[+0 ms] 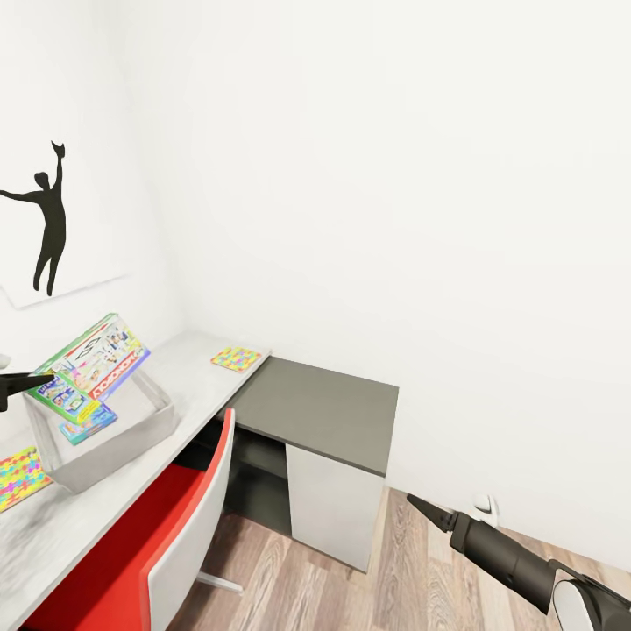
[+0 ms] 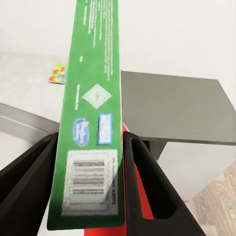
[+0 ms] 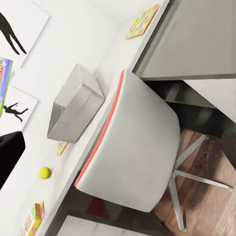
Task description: Put all the toys in the child's room - the three board games (two on the bed and one on the table), the two jigsaw puzzles on the table, and the tennis ball on the table - inside the toy box on the table in the child's room.
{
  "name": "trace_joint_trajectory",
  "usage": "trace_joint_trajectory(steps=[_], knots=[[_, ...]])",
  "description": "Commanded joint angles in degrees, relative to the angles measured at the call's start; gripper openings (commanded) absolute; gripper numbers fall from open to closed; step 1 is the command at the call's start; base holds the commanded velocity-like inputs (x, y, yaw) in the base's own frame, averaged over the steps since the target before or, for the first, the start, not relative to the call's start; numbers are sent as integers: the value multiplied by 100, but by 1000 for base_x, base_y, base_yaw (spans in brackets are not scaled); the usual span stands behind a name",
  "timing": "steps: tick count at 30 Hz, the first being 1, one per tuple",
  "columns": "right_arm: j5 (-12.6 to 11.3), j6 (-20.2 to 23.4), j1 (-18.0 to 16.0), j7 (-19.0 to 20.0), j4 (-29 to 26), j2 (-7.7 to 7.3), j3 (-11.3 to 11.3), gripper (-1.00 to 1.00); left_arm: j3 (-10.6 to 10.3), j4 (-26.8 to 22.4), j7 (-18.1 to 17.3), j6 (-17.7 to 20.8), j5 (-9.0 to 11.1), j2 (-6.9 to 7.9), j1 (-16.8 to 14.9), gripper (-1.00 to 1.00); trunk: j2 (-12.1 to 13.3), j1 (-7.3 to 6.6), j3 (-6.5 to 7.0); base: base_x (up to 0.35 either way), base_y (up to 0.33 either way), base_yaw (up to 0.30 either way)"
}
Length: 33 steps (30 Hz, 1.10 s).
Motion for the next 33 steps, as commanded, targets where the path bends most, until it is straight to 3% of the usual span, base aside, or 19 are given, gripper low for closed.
trace_joint_trajectory(steps=[1,5,10,13,33], knots=[[-8,29,-6,15,-1,-2,-4,100,1,1,-12,11,12,1,-9,-100,-13,4,-13,28,0,0],[-8,29,-6,17,-1,-5,-6,100,1,4,-13,-57,-60,6,-7,-100,-13,4,-13,56,0,0],[-8,29,-6,15,-1,-7,-3,100,1,10,-21,-163,-422,9,-7,-100,-13,4,-13,140,-49,0],[-8,29,-6,16,-1,-7,-2,100,1,16,-23,-260,-531,6,-7,-100,-13,4,-13,198,-39,0],[-5,29,-6,17,-1,-6,-1,100,1,18,-17,-434,-605,7,-7,-100,-13,4,-13,128,30,0]])
